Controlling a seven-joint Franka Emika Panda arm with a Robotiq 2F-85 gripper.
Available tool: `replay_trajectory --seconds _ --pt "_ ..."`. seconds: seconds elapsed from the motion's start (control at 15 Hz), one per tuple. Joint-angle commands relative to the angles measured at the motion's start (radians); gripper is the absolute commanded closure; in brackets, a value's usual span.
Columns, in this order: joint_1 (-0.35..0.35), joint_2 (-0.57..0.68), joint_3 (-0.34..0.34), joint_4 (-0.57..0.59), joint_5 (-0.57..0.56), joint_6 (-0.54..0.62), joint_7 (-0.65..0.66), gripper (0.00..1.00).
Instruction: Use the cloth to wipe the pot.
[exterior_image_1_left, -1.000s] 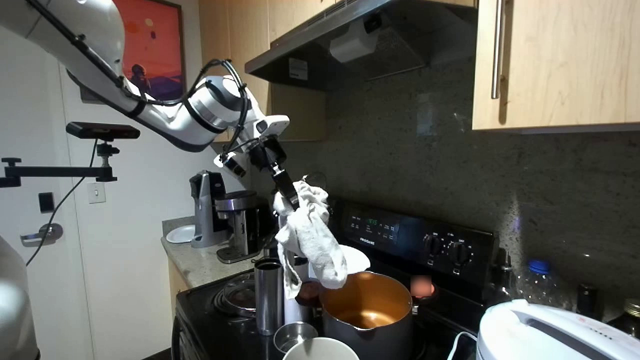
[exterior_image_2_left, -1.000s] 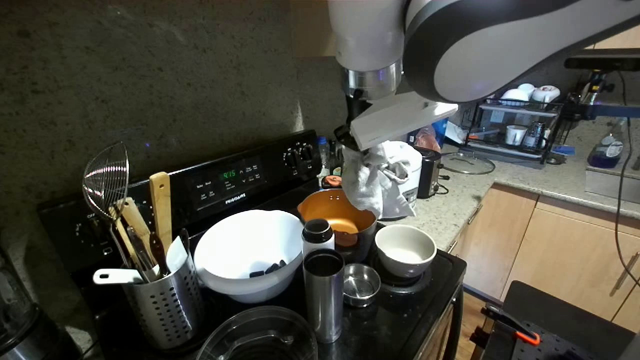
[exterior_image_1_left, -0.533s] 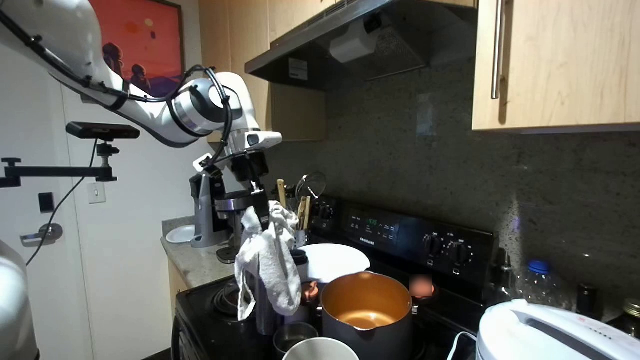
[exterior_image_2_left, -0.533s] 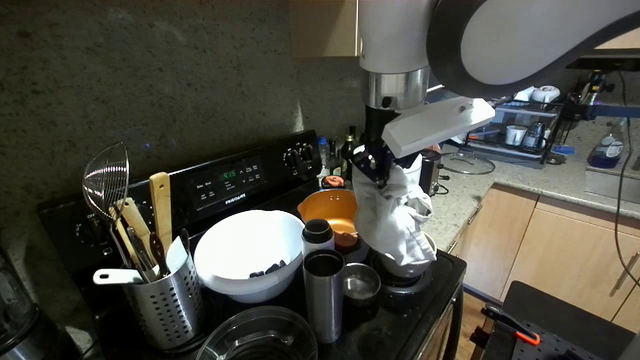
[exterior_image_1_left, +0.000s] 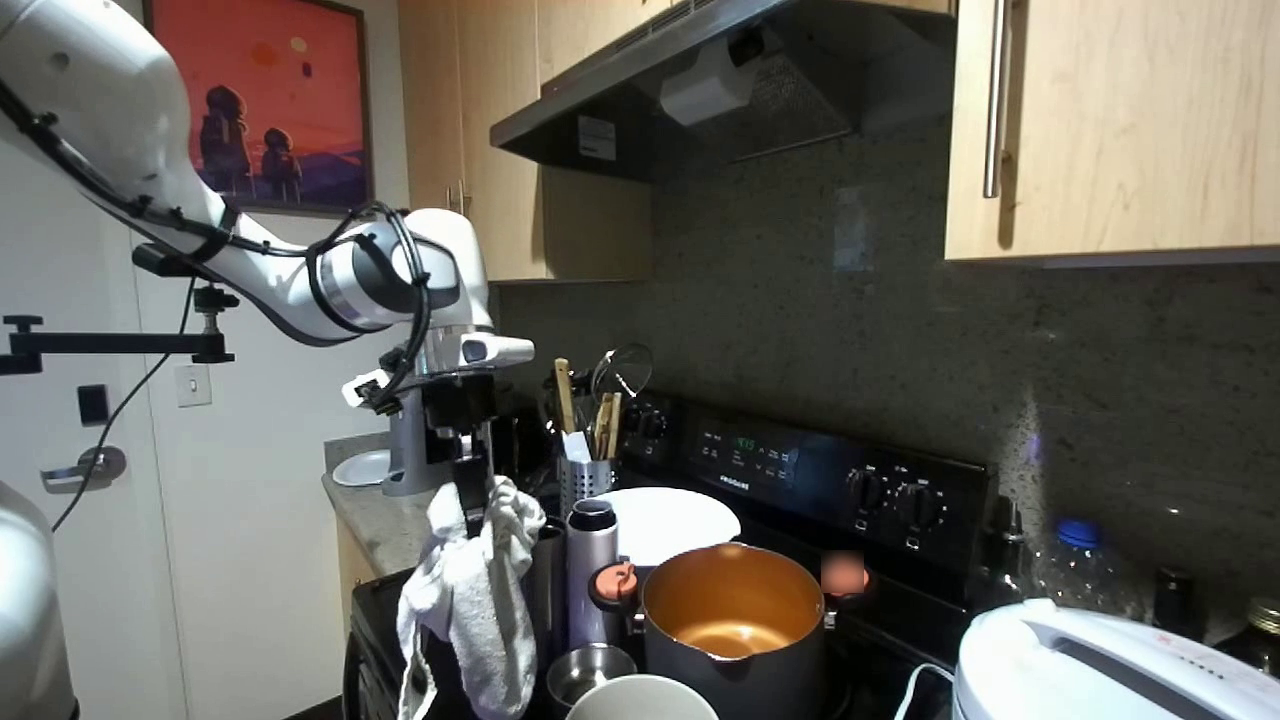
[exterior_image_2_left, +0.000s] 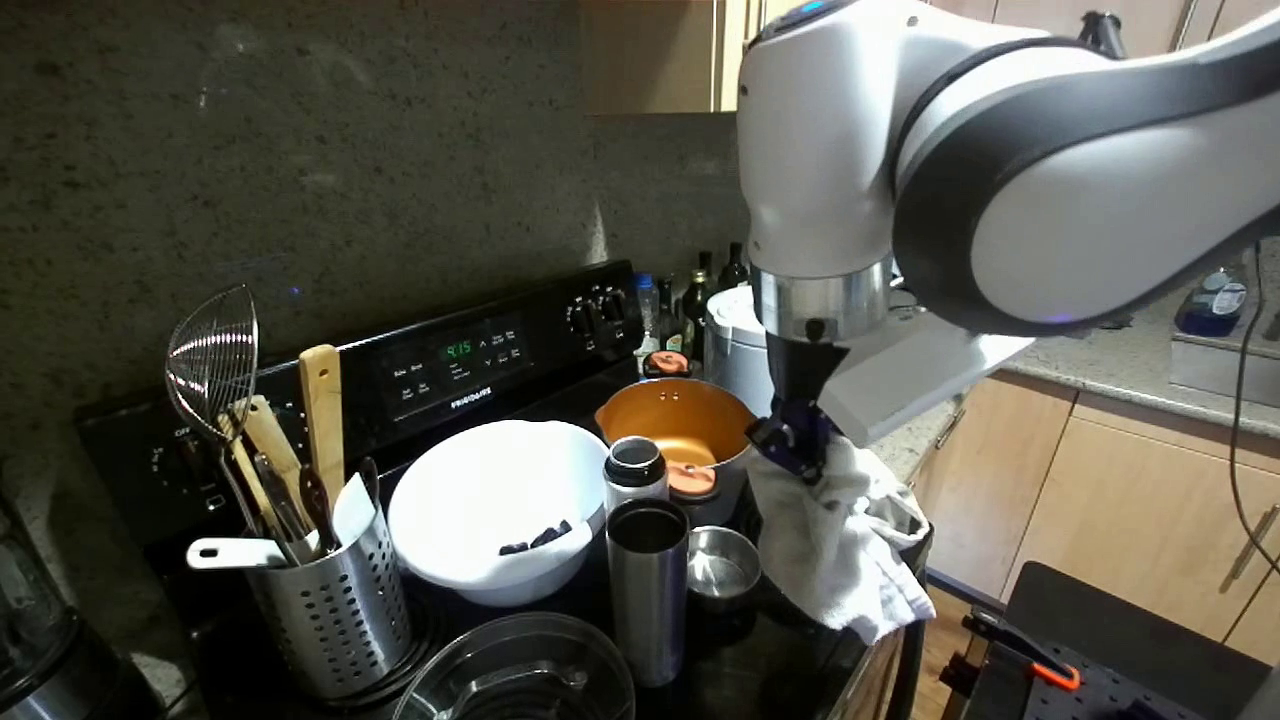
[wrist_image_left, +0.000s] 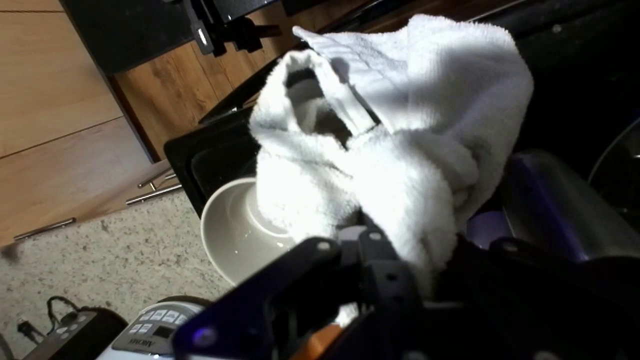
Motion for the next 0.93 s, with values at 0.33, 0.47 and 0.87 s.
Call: replay_trajectory --seconds 0.33,0.47,0.87 --pt "-0.083 0.117 0.088 -0.145 -0.035 0.425 0.043 0.94" --pt "-0.121 0.153 0.112 -0.157 -0.08 0.513 0.068 0.93" --pt "-0.192 0.224 0.123 -0.155 -0.204 0.563 0.14 0.39"
